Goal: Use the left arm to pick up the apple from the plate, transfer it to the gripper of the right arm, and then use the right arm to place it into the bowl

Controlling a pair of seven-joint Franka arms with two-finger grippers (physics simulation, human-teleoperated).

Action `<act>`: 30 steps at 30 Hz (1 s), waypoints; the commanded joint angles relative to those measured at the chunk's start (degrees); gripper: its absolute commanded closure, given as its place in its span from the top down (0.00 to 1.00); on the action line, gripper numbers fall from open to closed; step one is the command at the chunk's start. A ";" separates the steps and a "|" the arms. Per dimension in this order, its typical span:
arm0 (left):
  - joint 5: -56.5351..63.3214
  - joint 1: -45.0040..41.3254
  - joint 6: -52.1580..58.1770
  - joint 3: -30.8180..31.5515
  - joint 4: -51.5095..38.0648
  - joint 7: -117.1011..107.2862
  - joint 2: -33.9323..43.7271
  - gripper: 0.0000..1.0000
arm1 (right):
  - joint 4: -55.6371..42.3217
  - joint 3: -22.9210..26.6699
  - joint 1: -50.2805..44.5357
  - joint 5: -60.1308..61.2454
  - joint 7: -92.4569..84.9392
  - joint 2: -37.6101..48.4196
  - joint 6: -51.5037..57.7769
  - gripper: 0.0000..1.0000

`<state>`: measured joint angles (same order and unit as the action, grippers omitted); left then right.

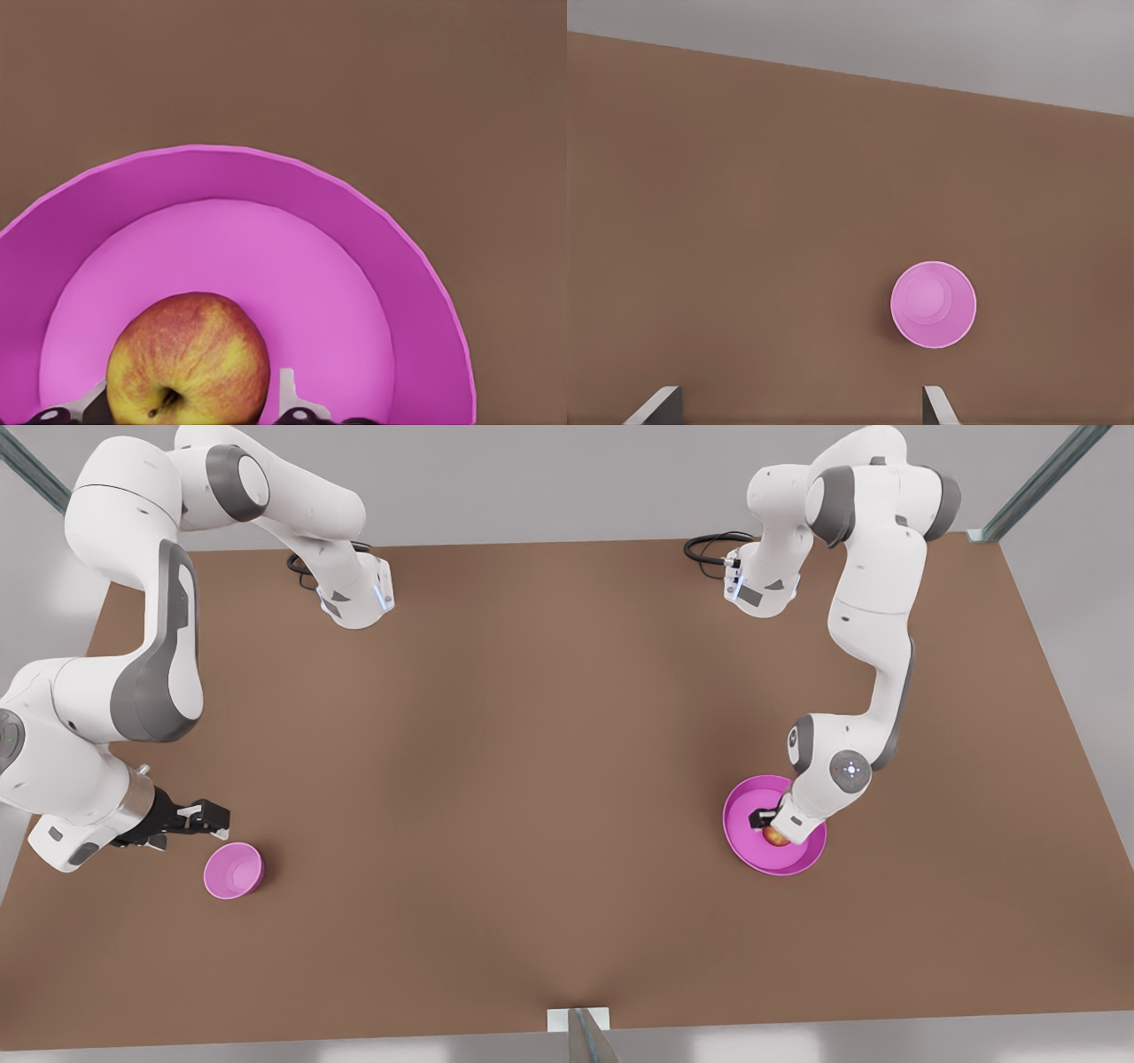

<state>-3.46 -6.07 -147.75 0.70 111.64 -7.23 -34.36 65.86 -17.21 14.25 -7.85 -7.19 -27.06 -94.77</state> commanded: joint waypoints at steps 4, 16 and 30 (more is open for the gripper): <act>0.12 -0.08 -0.52 0.00 -0.11 -2.35 -0.09 0.80 | 0.06 0.51 0.69 2.92 -0.63 -0.09 -0.06 1.00; 0.21 -0.08 -0.52 0.00 -1.69 -2.17 -1.32 0.65 | 0.06 0.51 0.69 2.84 -1.25 -0.09 -0.06 1.00; -40.74 -1.05 20.93 19.16 -32.01 -7.55 -2.81 0.64 | -0.03 0.42 0.51 2.75 -1.07 -0.01 0.02 1.00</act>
<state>-33.38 -6.81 -131.86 19.35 81.88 -12.59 -35.75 65.86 -16.76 14.77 -5.15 -7.92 -27.15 -94.78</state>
